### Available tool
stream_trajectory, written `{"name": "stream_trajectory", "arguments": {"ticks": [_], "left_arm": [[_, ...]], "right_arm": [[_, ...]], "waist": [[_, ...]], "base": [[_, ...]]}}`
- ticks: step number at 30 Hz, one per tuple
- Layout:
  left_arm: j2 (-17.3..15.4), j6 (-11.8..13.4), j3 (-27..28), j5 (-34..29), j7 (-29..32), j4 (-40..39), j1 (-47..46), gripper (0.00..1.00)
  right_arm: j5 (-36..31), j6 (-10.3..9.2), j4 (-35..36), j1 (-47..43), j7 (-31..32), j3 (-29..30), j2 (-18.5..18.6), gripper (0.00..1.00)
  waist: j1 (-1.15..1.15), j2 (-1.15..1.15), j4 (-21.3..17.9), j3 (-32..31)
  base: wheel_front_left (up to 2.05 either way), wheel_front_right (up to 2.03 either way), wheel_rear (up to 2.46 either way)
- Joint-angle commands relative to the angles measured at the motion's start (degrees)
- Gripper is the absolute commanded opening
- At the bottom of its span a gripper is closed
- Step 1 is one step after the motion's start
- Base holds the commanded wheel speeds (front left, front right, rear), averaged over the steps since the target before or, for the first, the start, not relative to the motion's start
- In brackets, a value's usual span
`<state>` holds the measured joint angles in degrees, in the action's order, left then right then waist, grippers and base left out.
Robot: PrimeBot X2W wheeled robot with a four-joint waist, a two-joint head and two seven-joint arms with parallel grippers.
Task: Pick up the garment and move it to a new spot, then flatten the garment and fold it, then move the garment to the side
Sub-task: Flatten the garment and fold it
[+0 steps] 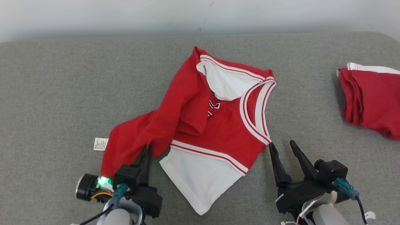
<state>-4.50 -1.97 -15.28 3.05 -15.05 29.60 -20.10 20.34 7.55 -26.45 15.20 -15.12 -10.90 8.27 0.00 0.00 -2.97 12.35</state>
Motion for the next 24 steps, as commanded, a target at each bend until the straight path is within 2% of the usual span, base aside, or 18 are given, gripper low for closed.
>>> {"name": "stream_trajectory", "arguments": {"ticks": [1, 5, 8, 13, 14, 15, 16, 19, 24], "left_arm": [[0.0, 0.0, 0.6, 0.4, -0.2, -1.7, -1.1, 0.0], [0.1, -0.3, 4.1, 2.1, -0.2, -7.7, -2.5, 0.0], [-1.0, -0.5, 7.7, 2.3, -0.2, -8.9, -5.3, 0.0], [-4.7, -0.3, 12.5, 1.7, -0.2, -2.6, -12.7, 0.0], [-5.3, 0.1, 13.3, 1.7, -0.2, 0.2, -13.7, 0.04], [-5.9, 0.6, 14.1, 1.9, -0.2, 3.7, -14.8, 0.49], [-6.4, 1.0, 14.7, 1.9, -0.2, 5.8, -16.4, 1.0], [-6.9, 2.7, 16.3, 2.3, -0.2, 10.4, -18.9, 1.0], [-5.8, 3.7, 18.0, 2.8, -0.2, 9.3, -16.7, 1.0]], "right_arm": [[0.0, -0.13, 0.4, -0.1, 0.0, 0.1, -0.2, 1.0], [0.1, -0.12, 0.8, 0.4, 0.0, 0.5, -0.3, 1.0], [0.2, -0.13, 1.0, 1.1, 0.0, 0.1, -0.3, 1.0], [0.4, -0.13, 0.9, 2.3, 0.0, -1.3, -0.6, 1.0], [0.5, -0.13, 0.9, 2.5, 0.0, -1.6, -0.6, 1.0], [0.6, -0.12, 0.8, 2.7, 0.0, -2.1, -0.6, 1.0], [0.8, -0.13, 0.7, 2.9, 0.0, -2.3, -0.6, 1.0], [1.1, -0.12, 0.6, 3.3, 0.0, -2.7, -0.8, 1.0], [1.4, -0.12, 1.1, 3.0, 0.0, -3.1, -0.8, 1.0]], "waist": [[0.0, 0.0, 0.2, 0.3], [0.0, 0.0, 0.7, 1.1], [0.0, 0.0, 1.0, 1.9], [0.0, 0.0, 0.4, 3.6], [0.0, 0.0, 0.1, 3.8], [0.0, 0.0, -0.2, 4.1], [0.0, 0.0, -0.4, 4.3], [0.0, 0.0, -0.8, 4.6], [0.0, 0.0, -0.4, 4.2]], "base": [[0.0, 0.0, 0.0], [0.0, 0.0, 0.0], [0.0, 0.0, 0.0], [0.0, 0.0, 0.0], [0.0, 0.0, 0.0], [0.0, 0.0, 0.0], [0.0, 0.0, 0.0], [0.0, 0.0, 0.0], [0.0, 0.0, 0.0]]}}
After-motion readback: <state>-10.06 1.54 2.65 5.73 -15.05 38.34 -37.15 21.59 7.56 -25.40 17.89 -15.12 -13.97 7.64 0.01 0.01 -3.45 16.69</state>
